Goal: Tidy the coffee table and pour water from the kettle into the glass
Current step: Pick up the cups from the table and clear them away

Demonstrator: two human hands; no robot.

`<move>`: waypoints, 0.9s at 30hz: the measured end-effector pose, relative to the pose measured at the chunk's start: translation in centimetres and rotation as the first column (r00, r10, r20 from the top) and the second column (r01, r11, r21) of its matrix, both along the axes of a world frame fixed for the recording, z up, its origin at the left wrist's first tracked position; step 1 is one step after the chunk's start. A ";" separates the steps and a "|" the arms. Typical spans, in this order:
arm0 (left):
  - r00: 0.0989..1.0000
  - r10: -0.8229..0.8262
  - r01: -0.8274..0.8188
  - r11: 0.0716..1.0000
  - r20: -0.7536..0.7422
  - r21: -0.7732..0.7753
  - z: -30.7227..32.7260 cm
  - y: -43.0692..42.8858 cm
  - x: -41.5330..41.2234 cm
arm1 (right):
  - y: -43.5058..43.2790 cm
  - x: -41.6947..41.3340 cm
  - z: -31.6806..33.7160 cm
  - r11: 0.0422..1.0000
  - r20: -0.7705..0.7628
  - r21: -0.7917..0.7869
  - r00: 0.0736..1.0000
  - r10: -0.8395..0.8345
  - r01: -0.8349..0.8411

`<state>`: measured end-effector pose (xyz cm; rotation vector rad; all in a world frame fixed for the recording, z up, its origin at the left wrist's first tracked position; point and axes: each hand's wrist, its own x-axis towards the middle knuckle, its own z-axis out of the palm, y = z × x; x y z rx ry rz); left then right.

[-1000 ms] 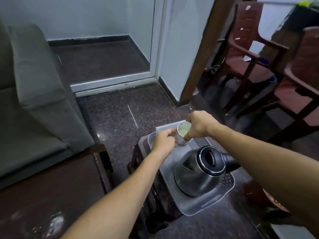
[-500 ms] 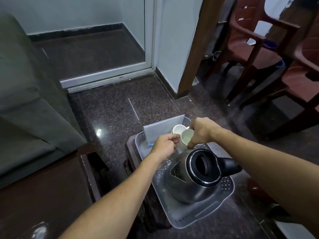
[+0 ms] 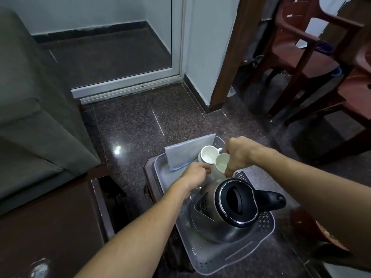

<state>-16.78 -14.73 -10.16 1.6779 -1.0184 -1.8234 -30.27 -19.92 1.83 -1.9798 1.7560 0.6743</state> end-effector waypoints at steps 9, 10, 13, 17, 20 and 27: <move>0.997 0.055 -0.055 0.998 -0.063 -0.002 -0.9 0.0 0.5 | -0.1 0.8 -2.6 0.999 0.043 -0.007 0.998 -0.036 0.036; 0.996 0.048 -0.047 0.999 -0.076 0.024 -1.3 0.0 0.8 | -0.1 0.9 -2.9 0.999 0.046 -0.007 0.998 -0.035 0.036; 0.995 0.030 -0.027 0.999 -0.100 0.027 -2.1 0.2 1.2 | -0.1 1.0 -3.9 0.999 0.063 -0.006 0.997 -0.047 0.048; 0.999 -0.007 0.006 1.000 -0.052 -0.026 -2.7 0.2 1.1 | 0.0 1.1 -4.7 1.000 0.048 -0.012 0.999 -0.026 0.026; 0.998 -0.026 0.025 1.000 -0.055 -0.017 -3.3 0.0 1.0 | 0.1 0.9 -5.2 1.000 0.053 -0.019 0.998 -0.020 0.021; 0.998 -0.053 0.053 0.998 0.016 -0.046 -4.2 -0.1 1.1 | 0.1 0.4 -5.7 0.999 0.079 0.013 0.996 -0.042 0.042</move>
